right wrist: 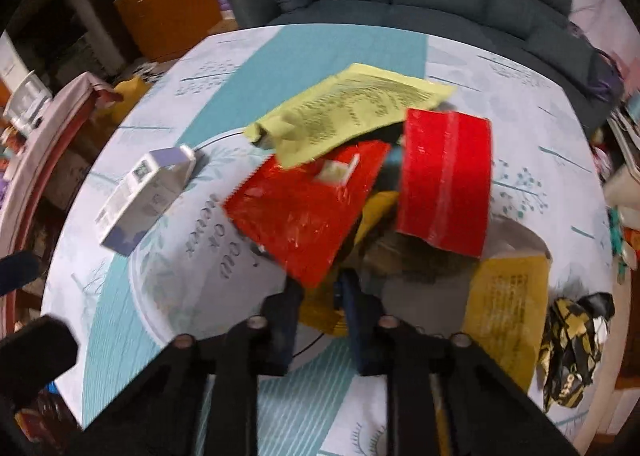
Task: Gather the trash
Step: 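Raise both tools and move back over the wrappers on the table, then grasp the red wrapper with the left tool while the right tool grasps the yellow-and-silver wrapper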
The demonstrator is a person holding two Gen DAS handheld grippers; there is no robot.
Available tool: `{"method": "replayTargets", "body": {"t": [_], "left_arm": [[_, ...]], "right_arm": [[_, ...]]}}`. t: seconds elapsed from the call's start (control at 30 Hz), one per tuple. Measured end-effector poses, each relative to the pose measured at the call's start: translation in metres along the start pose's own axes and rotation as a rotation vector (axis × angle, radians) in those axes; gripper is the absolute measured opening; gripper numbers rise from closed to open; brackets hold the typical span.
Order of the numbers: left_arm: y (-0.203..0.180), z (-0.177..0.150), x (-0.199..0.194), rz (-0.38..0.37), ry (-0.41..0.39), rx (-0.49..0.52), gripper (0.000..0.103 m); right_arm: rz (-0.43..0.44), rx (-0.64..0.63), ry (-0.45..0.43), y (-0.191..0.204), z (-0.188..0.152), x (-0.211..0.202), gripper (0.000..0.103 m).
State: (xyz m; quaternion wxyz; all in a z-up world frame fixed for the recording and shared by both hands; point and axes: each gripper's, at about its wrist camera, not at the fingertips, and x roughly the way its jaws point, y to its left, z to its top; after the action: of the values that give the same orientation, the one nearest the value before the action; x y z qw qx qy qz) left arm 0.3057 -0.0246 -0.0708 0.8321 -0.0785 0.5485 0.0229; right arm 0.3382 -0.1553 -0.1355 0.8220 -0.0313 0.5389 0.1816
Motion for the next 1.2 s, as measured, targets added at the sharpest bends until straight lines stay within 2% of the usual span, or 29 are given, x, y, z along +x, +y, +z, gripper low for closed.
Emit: {"method": "replayTargets", "body": {"t": [0.03,0.23,0.4,0.83,1.03,1.2], "left_arm": [[0.001,0.001,0.0,-0.003,0.0,-0.002,0.082],[0.0,0.005,0.001,-0.031,0.0,-0.004,0.082],[-0.001,0.011,0.008,-0.061,0.018,-0.03,0.082],[-0.011,0.028,0.031,-0.129,0.062,-0.101,0.082],[-0.023,0.031,0.034,-0.11,0.055,-0.043,0.082],[-0.021,0.031,0.038,-0.115,0.075,-0.042,0.082]], "right_arm": [[0.027,-0.002,0.003,0.0,0.001,-0.001,0.006],[0.176,0.009,0.033,-0.007,-0.008,-0.01,0.003],[0.248,0.037,0.051,-0.015,-0.014,-0.019,0.003],[0.333,0.147,0.019,-0.043,-0.008,-0.051,0.003],[0.372,0.142,0.022,-0.042,-0.007,-0.061,0.003],[0.388,0.169,0.009,-0.049,-0.012,-0.07,0.003]]}}
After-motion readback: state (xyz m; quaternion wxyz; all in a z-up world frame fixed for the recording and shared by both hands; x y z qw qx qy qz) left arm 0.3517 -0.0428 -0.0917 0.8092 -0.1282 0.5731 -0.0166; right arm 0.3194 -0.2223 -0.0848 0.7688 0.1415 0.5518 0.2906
